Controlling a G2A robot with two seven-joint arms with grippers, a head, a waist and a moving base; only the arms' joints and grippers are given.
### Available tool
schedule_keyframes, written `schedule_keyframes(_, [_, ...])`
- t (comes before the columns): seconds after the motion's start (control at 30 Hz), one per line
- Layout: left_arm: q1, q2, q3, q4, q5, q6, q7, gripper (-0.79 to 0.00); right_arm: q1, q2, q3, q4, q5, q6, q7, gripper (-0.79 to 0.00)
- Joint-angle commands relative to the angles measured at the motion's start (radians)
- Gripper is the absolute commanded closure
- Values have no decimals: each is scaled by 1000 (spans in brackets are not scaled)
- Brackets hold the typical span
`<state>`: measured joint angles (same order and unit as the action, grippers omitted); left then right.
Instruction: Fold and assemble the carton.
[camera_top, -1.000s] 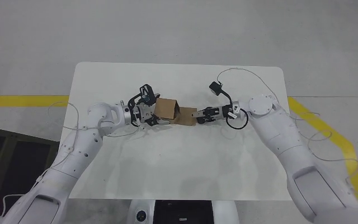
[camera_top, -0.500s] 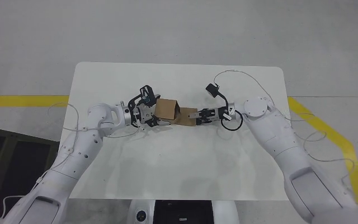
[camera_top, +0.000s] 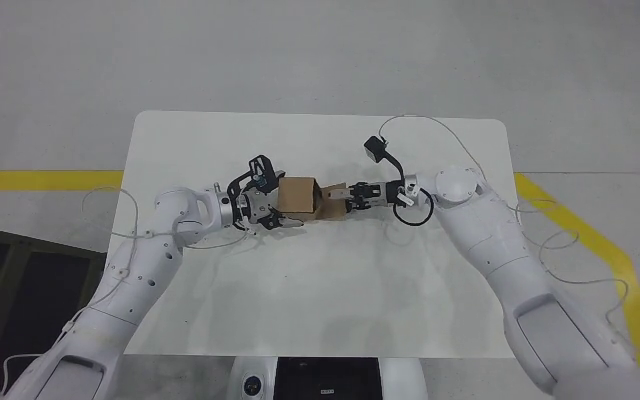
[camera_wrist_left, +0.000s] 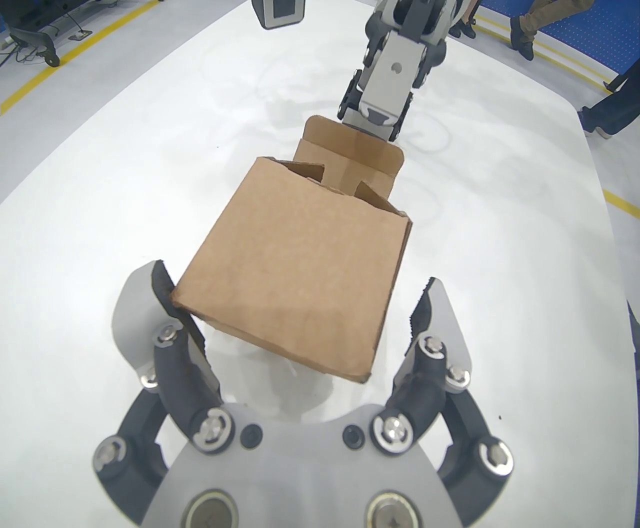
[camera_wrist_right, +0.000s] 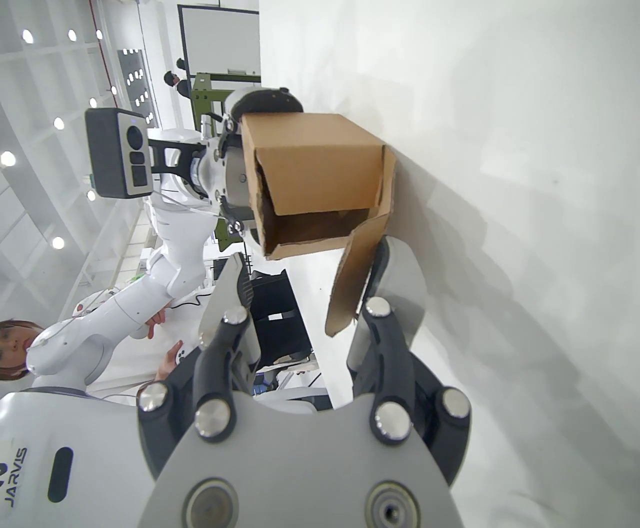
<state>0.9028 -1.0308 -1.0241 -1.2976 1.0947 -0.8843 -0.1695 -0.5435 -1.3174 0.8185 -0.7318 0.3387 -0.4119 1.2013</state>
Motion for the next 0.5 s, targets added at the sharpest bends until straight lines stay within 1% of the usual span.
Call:
schedule_keyframes(0.0, [2,0,1,-3,1,0,-1,-785,-1,-1,1,-8,6,0,7,-456])
schedule_keyframes(0.2, [4,-1,1,-7,2,2,-6,-785,-4,-12,-4,-29,37,-10,30,-468])
schedule_keyframes(0.23, [5,-1,0,-8,2,2,-6,-785,-4,-14,-6,-30,42,-12,32,-533])
schedule_keyframes(0.27, [5,-1,0,-8,3,3,-7,-785,-5,-17,-7,-30,48,-12,34,-548])
schedule_keyframes(0.3, [6,-1,0,-9,4,3,-7,-785,-6,-19,-7,-29,56,-12,35,-542])
schedule_keyframes(0.43, [10,-1,-3,-13,6,6,-9,-785,-9,-26,-11,-15,71,-14,38,-400])
schedule_keyframes(0.47, [11,-1,-3,-15,8,8,-10,-785,-11,-28,-12,-7,75,-13,36,-376])
